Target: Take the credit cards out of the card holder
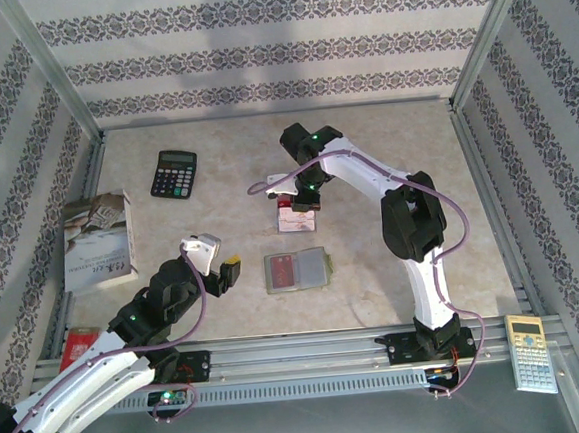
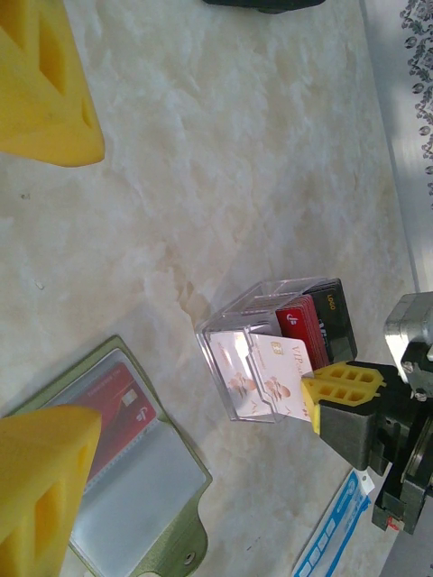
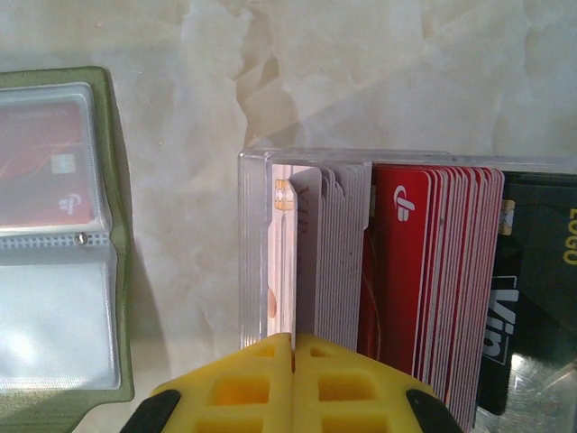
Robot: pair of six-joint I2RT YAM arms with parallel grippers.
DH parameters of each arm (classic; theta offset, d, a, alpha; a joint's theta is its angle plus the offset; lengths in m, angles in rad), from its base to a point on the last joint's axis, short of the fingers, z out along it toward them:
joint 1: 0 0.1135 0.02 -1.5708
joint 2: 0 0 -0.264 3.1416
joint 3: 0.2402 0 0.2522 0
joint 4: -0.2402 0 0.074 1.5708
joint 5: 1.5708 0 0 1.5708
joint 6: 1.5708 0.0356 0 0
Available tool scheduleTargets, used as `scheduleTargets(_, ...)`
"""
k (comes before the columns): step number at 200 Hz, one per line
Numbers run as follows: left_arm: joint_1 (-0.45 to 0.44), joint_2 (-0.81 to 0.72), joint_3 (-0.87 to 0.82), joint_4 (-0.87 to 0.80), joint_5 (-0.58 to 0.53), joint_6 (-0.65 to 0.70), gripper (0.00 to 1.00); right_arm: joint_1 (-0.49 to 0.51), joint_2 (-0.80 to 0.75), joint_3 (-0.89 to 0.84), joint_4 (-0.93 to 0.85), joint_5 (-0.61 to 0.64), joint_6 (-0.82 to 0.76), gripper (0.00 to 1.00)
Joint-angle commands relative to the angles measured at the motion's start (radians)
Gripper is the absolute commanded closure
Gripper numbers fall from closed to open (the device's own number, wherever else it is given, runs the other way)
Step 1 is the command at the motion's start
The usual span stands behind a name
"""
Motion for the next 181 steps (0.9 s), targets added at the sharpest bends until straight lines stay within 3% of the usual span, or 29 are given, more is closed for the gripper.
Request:
scheduleTargets(1,-0.009,-0.001,0.021,0.006,0.001,0.002,0.29,-0.004,0.030,0.031,-0.015,-0.015,-0.017,1.00)
scheduleTargets(137,-0.009,-0.003,0.016,0.006,0.002,-0.007,0.29,-0.008,0.082,0.057,-0.016,-0.017,-0.004,1.00)
scheduleTargets(181,-0.009,-0.003,0.018,0.006,0.002,-0.007,0.29,-0.012,0.088,0.054,-0.013,-0.016,0.002,0.95)
